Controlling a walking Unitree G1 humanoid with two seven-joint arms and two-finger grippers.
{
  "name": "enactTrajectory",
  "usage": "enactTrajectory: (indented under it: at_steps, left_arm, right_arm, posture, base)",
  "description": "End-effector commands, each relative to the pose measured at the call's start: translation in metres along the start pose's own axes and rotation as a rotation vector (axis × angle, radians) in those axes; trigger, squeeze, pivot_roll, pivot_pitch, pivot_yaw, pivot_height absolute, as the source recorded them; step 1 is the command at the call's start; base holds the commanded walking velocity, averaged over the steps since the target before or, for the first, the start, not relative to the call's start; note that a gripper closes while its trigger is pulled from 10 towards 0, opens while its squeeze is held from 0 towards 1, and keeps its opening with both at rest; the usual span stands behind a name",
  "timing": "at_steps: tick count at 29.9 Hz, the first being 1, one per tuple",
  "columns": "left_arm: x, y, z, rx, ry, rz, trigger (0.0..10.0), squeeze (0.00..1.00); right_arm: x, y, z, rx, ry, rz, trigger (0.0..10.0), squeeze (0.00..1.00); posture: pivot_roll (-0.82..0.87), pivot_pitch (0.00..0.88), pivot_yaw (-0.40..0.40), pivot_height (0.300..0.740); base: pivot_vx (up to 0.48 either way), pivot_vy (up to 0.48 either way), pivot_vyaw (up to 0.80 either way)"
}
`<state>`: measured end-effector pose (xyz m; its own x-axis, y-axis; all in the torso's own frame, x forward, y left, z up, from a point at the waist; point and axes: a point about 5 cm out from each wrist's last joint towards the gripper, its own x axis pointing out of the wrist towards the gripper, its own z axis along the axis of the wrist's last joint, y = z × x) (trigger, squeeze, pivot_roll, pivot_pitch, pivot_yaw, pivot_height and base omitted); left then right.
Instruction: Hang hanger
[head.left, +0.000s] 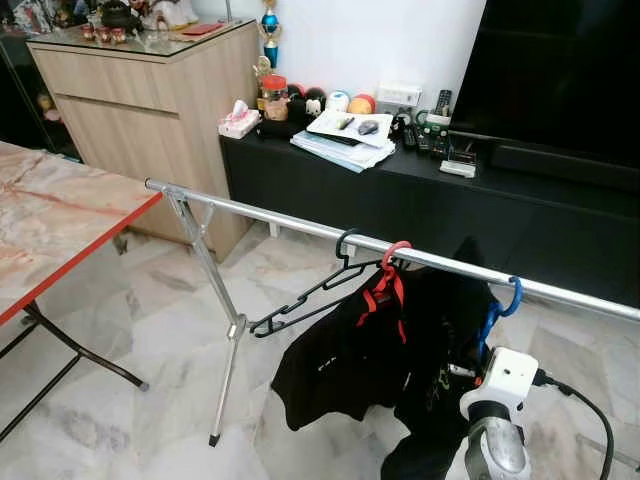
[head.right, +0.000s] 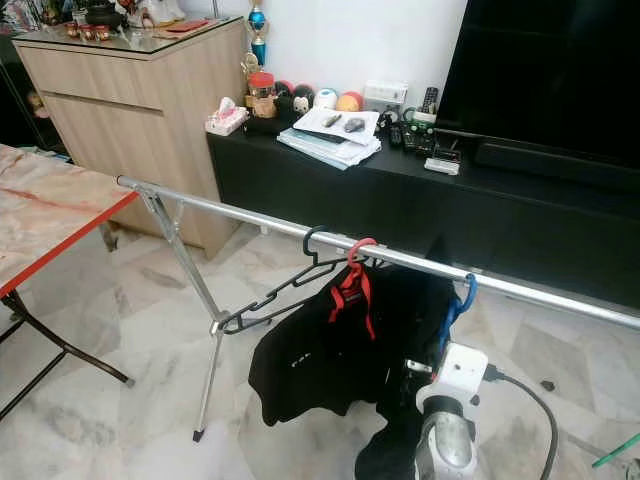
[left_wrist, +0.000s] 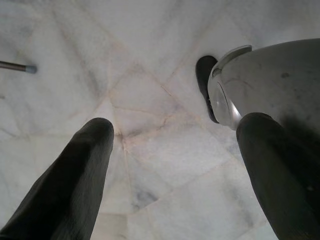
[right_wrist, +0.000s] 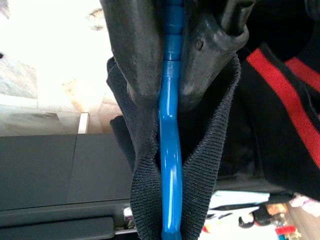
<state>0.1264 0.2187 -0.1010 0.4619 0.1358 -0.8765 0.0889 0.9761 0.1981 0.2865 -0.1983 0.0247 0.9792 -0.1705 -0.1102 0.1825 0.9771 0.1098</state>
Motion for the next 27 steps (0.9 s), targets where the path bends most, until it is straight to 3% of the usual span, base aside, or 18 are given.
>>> enactTrajectory:
  at_steps: [1,4,8,10,15,18,19,20,21,22,24,27]
  left_arm:
    - [-0.001,0.005,-0.005,0.006,0.011,0.000,10.0,0.00]
    - [-0.002,0.006,-0.008,0.006,0.017,0.001,10.0,0.00]
    - [0.000,-0.012,-0.005,0.007,0.024,-0.018,10.0,0.00]
    - [0.000,-0.012,-0.003,0.007,0.022,-0.020,10.0,0.00]
    - [0.000,-0.006,-0.003,0.007,0.018,-0.014,10.0,0.00]
    - [-0.001,0.005,-0.005,-0.004,0.007,0.024,10.0,0.00]
    - [-0.001,0.008,-0.005,-0.011,0.001,0.039,10.0,0.00]
    - [-0.001,0.015,0.000,-0.030,-0.030,0.095,10.0,0.00]
    - [-0.001,0.015,0.000,-0.030,-0.030,0.095,10.0,0.00]
    - [-0.001,0.025,0.015,-0.079,-0.095,0.189,10.0,0.00]
    - [0.000,0.028,0.021,-0.096,-0.117,0.213,10.0,0.00]
    - [0.002,0.027,0.084,-0.111,-0.294,0.237,10.0,0.00]
  right_arm:
    - [0.002,0.000,0.010,-0.026,-0.065,0.022,0.0,0.00]
    - [-0.001,-0.002,0.007,-0.025,-0.051,0.018,0.0,0.00]
    - [-0.016,-0.007,-0.018,0.029,0.071,0.007,0.0,0.00]
    - [-0.018,-0.008,-0.022,0.020,0.090,0.009,0.0,0.00]
    - [-0.021,-0.009,-0.030,0.007,0.135,0.012,0.0,0.00]
    - [-0.025,-0.008,-0.041,0.016,0.223,0.037,0.0,0.00]
    - [-0.026,-0.007,-0.044,0.017,0.247,0.041,1.7,0.00]
    - [-0.030,-0.008,-0.052,0.014,0.305,0.043,4.3,0.00]
    - [-0.030,-0.008,-0.052,0.014,0.305,0.043,4.3,0.00]
    - [-0.037,-0.011,-0.065,0.011,0.412,0.036,10.0,0.00]
    - [-0.040,-0.012,-0.069,0.007,0.445,0.032,10.0,0.00]
    - [-0.046,-0.018,-0.078,0.009,0.534,0.001,10.0,0.00]
  posture:
    - [0.02,0.000,-0.034,0.740]
    - [0.02,0.000,-0.037,0.740]
    - [0.02,0.000,-0.042,0.740]
    - [0.02,0.000,-0.043,0.740]
    - [0.02,0.000,-0.045,0.740]
    - [0.02,0.000,-0.046,0.740]
    - [0.02,0.000,-0.048,0.740]
    - [0.02,0.000,-0.049,0.740]
    - [0.02,0.000,-0.049,0.740]
    - [0.02,0.000,-0.051,0.740]
    - [0.03,0.000,-0.052,0.740]
    - [0.03,0.004,-0.046,0.740]
  base:
    - [0.000,0.000,0.00]
    - [0.000,0.000,0.00]
    - [0.000,0.000,0.00]
    - [0.000,0.000,0.00]
    - [0.000,0.000,0.00]
    - [0.000,0.000,0.00]
    - [0.000,0.000,0.00]
    - [0.000,0.000,0.00]
    - [0.000,0.000,0.00]
    - [0.000,0.000,0.00]
    - [0.000,0.000,0.00]
    - [0.000,0.000,0.00]
